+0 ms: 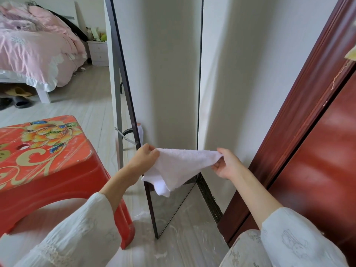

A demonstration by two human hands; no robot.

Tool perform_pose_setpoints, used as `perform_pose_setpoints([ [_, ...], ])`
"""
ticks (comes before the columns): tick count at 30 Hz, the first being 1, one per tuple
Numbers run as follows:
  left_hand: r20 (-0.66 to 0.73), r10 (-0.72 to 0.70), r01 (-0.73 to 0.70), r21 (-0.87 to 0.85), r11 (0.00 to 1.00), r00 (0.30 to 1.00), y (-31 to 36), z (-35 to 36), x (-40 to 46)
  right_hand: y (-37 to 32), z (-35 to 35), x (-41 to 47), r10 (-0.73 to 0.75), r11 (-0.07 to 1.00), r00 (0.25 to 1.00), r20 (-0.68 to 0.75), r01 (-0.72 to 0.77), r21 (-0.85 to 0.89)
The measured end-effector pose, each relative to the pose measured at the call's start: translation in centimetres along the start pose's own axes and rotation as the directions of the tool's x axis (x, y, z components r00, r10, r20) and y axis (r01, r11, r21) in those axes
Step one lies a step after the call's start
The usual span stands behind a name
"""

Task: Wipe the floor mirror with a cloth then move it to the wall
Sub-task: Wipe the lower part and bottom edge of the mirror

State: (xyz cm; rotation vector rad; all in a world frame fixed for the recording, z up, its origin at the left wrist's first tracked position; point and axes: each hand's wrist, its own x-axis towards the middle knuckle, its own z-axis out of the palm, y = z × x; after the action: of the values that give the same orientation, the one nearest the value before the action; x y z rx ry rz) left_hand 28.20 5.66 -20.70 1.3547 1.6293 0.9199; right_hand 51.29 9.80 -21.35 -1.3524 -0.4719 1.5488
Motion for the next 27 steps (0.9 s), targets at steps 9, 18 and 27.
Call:
perform_pose_setpoints([
  [9, 0.004, -0.038, 0.037, 0.154, 0.987, 0.999, -2.1, 0.6, 0.3, -1.1, -0.3, -0.3, -0.182, 0.952, 0.948, 0.260, 0.103, 0.288],
  [18, 0.060, -0.017, 0.037, -0.346, 0.938, 0.998, 0.4, 0.1, 0.4, 1.7, -3.5, 1.1, 0.114, 0.441, 0.988, 0.107, 0.046, -0.896],
  [27, 0.189, 0.040, 0.014, -0.276, 0.961, 0.981, 1.5, 0.4, 0.0, 1.0, 2.8, -1.2, 0.125, 0.514, 0.739, 0.662, 0.523, -0.680],
])
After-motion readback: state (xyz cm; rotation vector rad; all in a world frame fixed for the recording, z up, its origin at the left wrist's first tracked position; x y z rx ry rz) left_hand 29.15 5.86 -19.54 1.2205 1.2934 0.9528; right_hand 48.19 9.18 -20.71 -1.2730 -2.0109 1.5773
